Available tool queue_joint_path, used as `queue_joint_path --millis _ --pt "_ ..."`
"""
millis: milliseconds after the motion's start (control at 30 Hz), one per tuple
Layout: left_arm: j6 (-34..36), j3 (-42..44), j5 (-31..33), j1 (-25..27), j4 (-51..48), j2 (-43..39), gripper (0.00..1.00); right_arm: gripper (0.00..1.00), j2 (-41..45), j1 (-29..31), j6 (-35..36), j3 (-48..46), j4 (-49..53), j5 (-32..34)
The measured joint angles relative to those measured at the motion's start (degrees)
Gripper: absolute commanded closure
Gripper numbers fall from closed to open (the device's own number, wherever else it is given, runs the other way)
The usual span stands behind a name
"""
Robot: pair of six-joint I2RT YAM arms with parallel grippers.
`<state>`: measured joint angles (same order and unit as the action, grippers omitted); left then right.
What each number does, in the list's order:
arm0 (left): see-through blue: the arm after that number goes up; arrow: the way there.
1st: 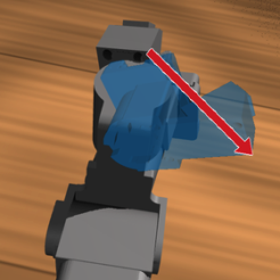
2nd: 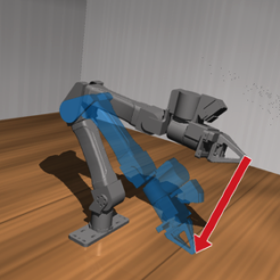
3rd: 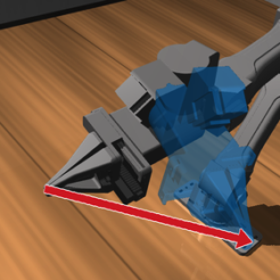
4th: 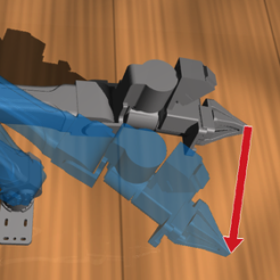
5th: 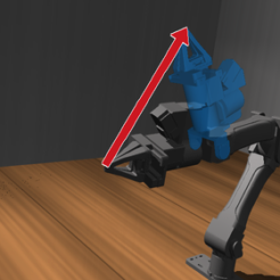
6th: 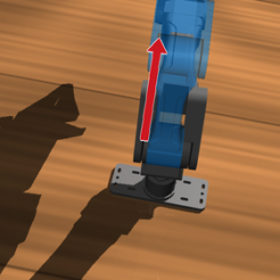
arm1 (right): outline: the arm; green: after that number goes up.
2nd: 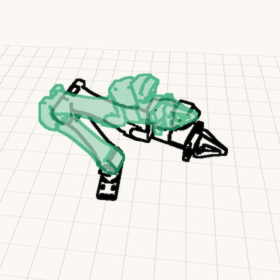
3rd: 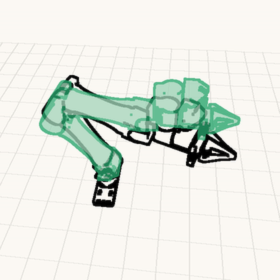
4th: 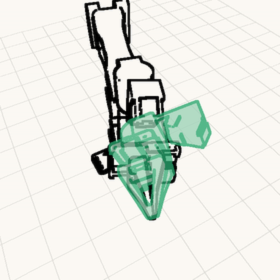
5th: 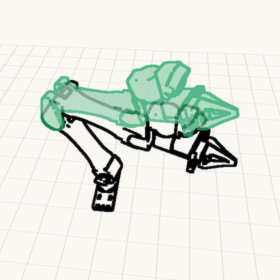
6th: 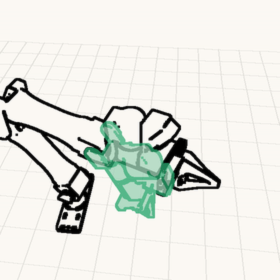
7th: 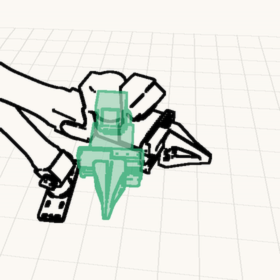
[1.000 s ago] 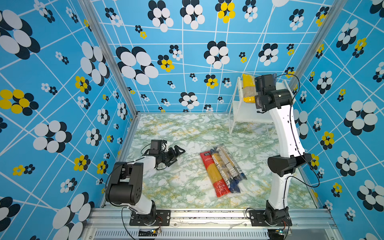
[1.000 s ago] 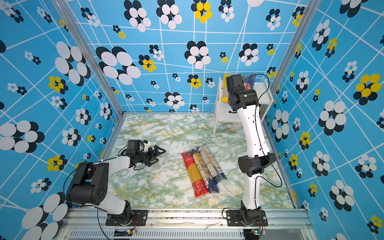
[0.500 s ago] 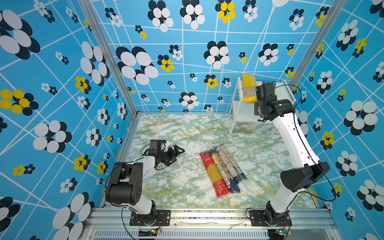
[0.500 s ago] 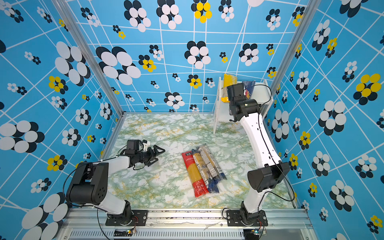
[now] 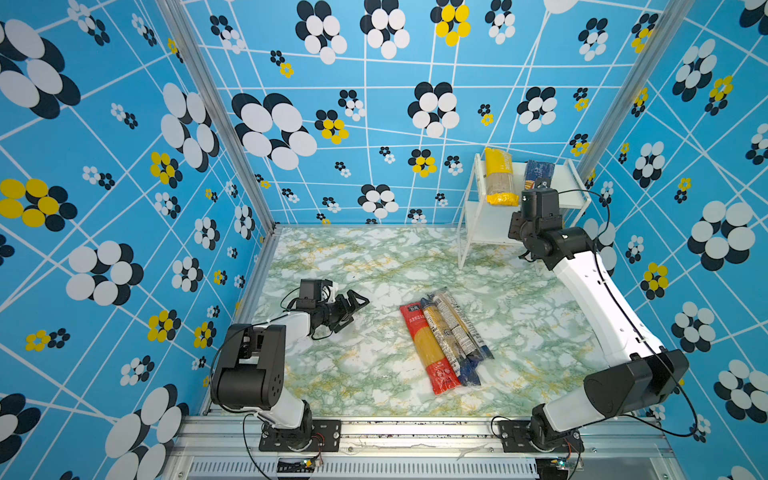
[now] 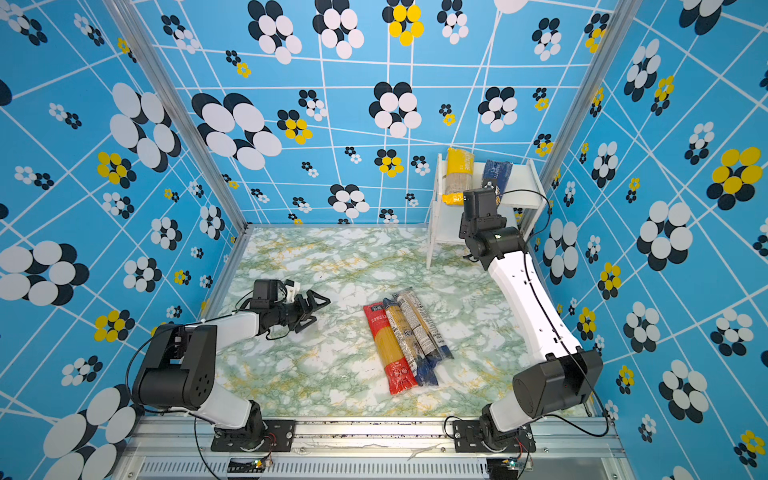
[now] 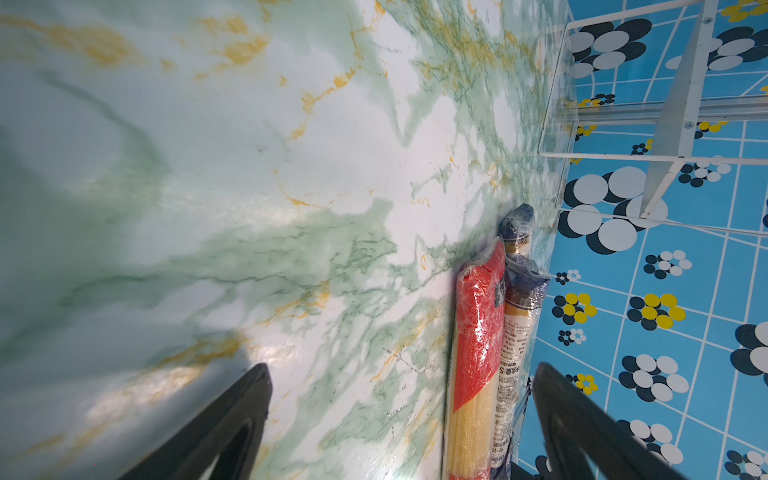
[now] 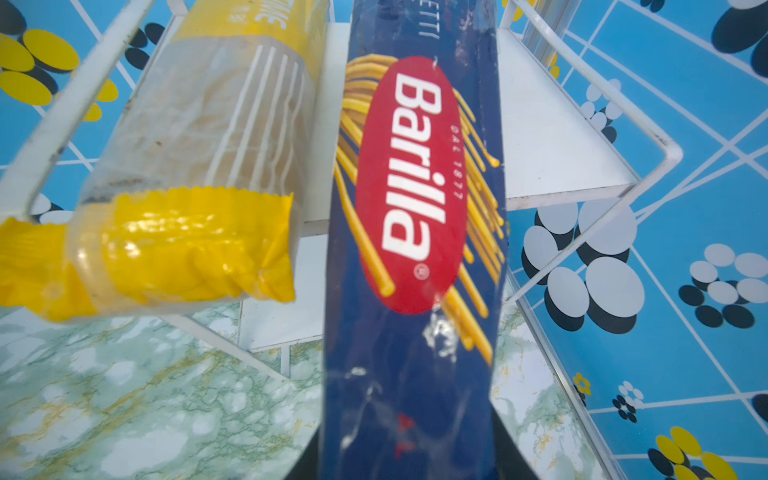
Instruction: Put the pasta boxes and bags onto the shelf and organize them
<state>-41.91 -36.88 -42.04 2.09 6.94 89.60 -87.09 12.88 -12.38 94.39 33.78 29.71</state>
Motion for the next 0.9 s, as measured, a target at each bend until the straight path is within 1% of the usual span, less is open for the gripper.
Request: queue_joint_path --millis 167,367,633,900 --pt "0.0 0.0 0.0 0.0 0.0 0.0 0.01 0.90 1.4 -2.7 -2.8 -3.1 -4.9 -4.8" --pt "0.0 0.0 0.0 0.0 0.0 0.0 0.01 0.90 3.2 -4.2 -4.4 -8.1 -11.8 -7.6" --pt "0.0 0.0 0.0 0.0 -0.1 0.0 0.01 0.91 3.4 -4.8 -5.9 -9.9 -15.9 -9.1" --pt "0.0 0.0 0.0 0.0 -0.1 0.0 0.01 0.91 3.3 -4.9 -6.4 -9.7 -16.0 -9.1"
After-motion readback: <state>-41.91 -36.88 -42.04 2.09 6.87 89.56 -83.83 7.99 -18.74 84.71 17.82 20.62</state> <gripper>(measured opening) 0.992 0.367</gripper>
